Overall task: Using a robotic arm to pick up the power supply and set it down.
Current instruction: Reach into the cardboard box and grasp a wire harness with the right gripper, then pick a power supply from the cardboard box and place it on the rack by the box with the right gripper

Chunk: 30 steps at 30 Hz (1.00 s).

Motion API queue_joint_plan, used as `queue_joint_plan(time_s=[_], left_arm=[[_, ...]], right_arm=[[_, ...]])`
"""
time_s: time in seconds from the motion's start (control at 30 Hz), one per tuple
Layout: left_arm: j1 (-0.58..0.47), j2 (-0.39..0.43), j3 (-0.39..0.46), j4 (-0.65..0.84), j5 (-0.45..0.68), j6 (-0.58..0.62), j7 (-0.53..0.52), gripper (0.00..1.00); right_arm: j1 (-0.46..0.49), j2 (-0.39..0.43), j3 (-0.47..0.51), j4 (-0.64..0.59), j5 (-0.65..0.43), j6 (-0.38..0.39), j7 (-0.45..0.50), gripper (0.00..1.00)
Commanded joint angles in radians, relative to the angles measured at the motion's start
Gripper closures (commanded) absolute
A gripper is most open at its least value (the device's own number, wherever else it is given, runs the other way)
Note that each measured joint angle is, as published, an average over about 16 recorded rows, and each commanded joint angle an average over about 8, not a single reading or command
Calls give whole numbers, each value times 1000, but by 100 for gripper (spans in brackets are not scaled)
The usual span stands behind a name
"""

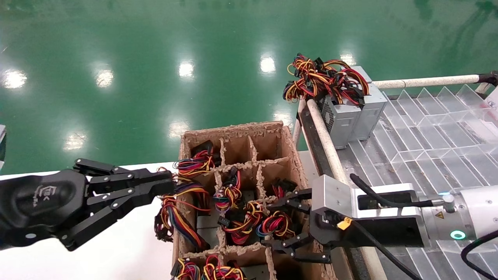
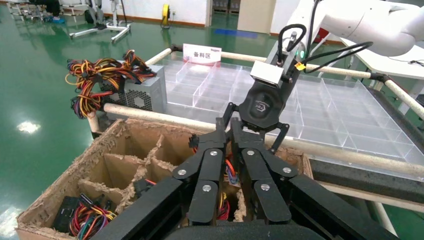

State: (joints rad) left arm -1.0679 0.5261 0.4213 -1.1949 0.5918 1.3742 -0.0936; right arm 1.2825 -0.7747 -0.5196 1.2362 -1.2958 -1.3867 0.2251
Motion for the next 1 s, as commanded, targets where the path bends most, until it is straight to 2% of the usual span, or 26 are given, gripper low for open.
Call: queue_joint_plan(time_s=[0.03, 0.33, 1.0], left_arm=[[0, 0, 0, 0, 0, 0, 0, 100], [0, 0, 0, 0, 0, 0, 0, 100], [0, 0, 0, 0, 0, 0, 0, 100]], right_arm=[[2, 2, -2, 8, -5, 0, 10, 100], [-9, 24, 1, 42, -13, 12, 34, 100], [-35, 52, 22, 71, 0, 33, 1, 100]])
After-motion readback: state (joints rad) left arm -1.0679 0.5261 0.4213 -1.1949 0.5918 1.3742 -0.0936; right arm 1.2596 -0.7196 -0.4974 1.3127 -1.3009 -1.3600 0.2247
